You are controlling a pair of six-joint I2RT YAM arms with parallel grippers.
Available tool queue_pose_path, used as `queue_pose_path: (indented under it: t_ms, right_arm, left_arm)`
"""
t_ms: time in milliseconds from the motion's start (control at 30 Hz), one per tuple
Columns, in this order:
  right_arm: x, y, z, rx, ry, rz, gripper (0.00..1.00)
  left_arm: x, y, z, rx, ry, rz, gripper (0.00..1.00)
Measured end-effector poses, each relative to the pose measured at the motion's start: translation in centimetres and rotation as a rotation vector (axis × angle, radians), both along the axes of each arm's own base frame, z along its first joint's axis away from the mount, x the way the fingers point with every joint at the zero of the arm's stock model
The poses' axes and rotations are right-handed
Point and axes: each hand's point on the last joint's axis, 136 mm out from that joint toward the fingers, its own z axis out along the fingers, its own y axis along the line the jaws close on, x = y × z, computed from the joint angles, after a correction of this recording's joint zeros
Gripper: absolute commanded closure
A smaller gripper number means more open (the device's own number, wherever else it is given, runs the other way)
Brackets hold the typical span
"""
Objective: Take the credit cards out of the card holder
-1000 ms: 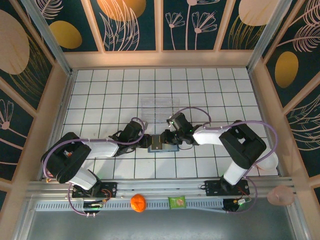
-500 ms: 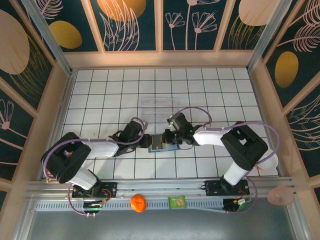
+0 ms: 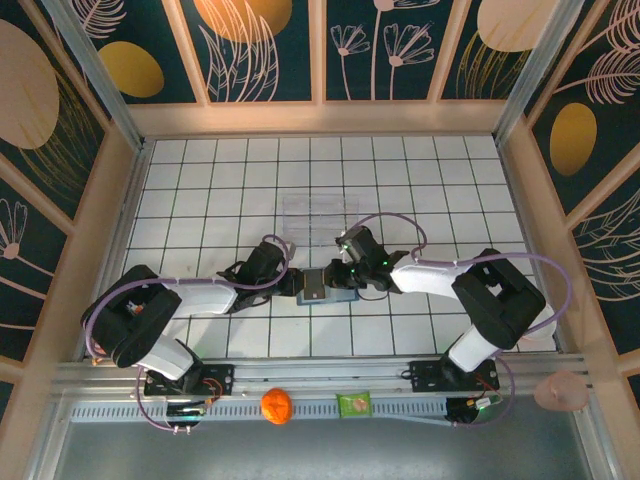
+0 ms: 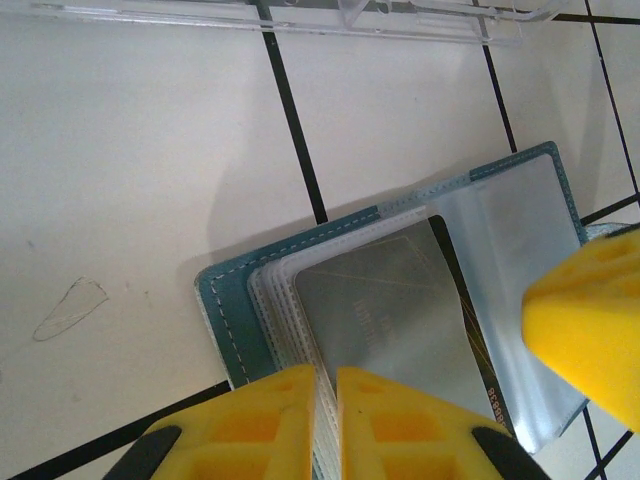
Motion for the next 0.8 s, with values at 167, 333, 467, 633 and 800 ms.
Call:
queue_pose_path:
  t_ms: [167, 333, 467, 633, 800]
  right_arm:
    - [-0.6, 0.4, -0.4, 0.022, 0.049, 0.01, 0.86]
    - [-0.4, 0.2, -0.5, 0.034, 0.078, -0.011, 0.82]
    - [0.0, -0.1, -0.5, 0.043, 0.091, -0.035, 0.82]
    - [0.2, 0.0, -0.8, 0.061, 0.118, -0.047, 0.82]
    - [-0.1, 0.3, -1.1, 0.073, 0.144, -0.044, 0.82]
  left_arm:
    - [0.0, 0.0, 0.0, 0.0, 0.0, 0.0, 0.87]
    - [0.0, 0.0, 0.0, 0.001, 0.001, 0.0, 0.89]
    - [-0.1, 0.1, -0.1, 0.002, 0.002, 0.0, 0.89]
    - [-0.1, 0.1, -0.1, 0.002, 0.002, 0.0, 0.9]
    - [-0.1, 0.1, -0.1, 0.003, 0.003, 0.0, 0.91]
